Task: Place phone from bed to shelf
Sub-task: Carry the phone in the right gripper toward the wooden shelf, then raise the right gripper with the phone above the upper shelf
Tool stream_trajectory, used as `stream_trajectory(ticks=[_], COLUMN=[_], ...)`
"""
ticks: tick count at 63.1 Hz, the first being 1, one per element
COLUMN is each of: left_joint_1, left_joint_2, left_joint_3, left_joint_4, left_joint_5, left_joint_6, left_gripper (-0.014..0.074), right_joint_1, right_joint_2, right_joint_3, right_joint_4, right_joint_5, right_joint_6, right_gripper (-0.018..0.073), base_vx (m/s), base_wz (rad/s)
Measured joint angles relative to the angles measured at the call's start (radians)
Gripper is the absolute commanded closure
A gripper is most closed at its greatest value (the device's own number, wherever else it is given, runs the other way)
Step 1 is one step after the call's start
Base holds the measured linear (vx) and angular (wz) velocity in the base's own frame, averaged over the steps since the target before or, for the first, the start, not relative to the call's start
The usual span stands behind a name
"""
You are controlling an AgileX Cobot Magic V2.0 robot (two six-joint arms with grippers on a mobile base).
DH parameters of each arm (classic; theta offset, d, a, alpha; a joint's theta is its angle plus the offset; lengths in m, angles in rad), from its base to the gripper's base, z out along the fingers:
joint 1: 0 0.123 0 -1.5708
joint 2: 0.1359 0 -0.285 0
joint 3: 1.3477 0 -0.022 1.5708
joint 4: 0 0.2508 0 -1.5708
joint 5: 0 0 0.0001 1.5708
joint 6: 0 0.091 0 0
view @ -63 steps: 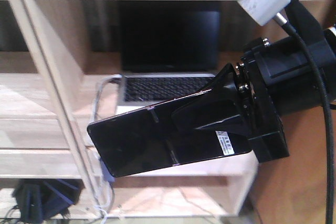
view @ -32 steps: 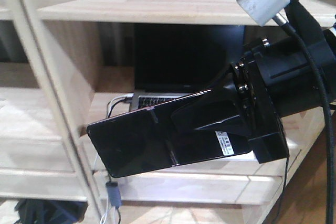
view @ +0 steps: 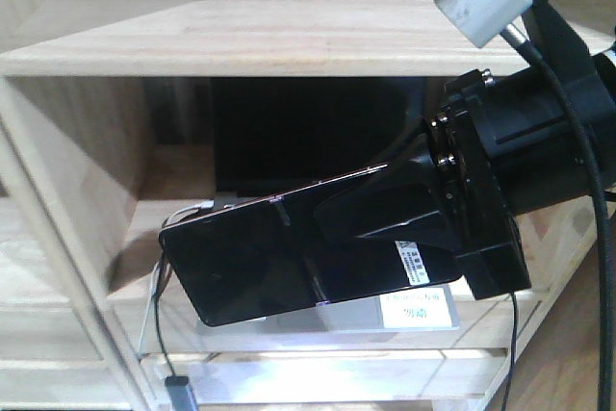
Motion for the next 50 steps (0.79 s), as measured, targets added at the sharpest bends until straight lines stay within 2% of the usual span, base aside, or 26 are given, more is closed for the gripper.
stream_trajectory(ticks=[50], left_joint_1=[0.0], left_joint_2=[0.0], left_joint_3=[0.0], left_joint_4=[0.0], left_joint_5=[0.0], left_joint_6=[0.0], left_gripper=[0.0595], right_joint_1=[0.0], right_joint_2=[0.0], right_joint_3=[0.0], right_joint_4=[0.0], right_joint_5=[0.0], right_joint_6=[0.0], right_gripper=[0.0561], base_vx=[0.03], base_wz=[-0.02])
